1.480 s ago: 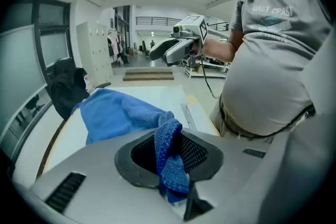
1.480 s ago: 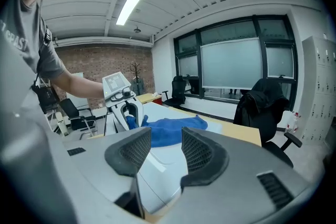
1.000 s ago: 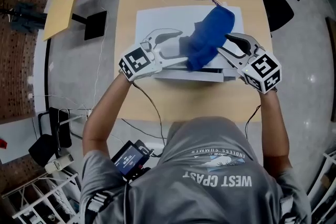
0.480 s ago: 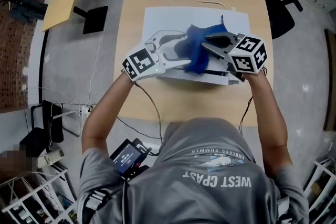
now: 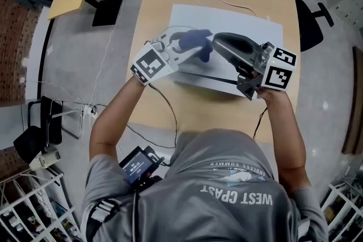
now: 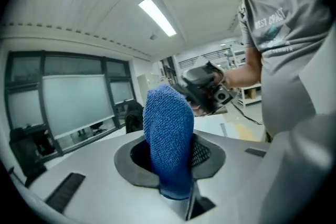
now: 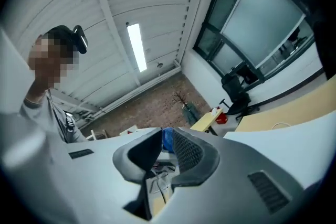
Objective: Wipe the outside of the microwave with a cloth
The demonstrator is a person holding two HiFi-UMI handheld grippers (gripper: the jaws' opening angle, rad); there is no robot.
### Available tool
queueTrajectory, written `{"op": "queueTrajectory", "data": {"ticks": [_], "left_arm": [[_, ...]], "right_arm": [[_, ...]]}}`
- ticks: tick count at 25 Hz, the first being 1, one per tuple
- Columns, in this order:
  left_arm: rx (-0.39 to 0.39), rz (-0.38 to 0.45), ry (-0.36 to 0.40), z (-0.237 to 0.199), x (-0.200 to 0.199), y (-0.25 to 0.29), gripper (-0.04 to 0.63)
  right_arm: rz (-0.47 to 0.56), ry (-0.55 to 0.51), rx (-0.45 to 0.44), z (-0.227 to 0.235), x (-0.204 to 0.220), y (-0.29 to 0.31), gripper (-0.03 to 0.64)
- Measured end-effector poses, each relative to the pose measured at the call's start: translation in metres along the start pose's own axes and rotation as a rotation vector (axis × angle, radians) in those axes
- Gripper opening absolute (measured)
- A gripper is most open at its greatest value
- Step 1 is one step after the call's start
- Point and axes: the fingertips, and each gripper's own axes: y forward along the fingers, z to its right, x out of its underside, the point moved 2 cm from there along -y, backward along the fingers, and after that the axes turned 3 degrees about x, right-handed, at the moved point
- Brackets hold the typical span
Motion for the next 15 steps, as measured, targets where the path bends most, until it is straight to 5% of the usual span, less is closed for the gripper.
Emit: {"op": "queueTrajectory", "data": {"ticks": [4,6,10,15], "left_arm": [[-0.333,-0.016,-0.32,-0.097,0.096,-0.073,0.117],[-0.418,-0.039,-0.514,-0.139,0.153,-0.094,0.117],[-0.36,-0.122,-0.75,-0.148,0.245,-0.079,0.117],[-0.203,-0.173,-0.886,-0.054,0.282,-0.078,0.087]], "right_arm": [[0.088,-0.026,0.181,0.012,-0.003,-0.043,0.057],[0.08,-0.047,0.273,0.017,0.001,-0.066,0.057],[0.023,-0.073,0.394,0.018,0.026,-0.081,0.056],[-0.034,-0.135,0.475,0.024,0.039,-0.087,0.057]]}}
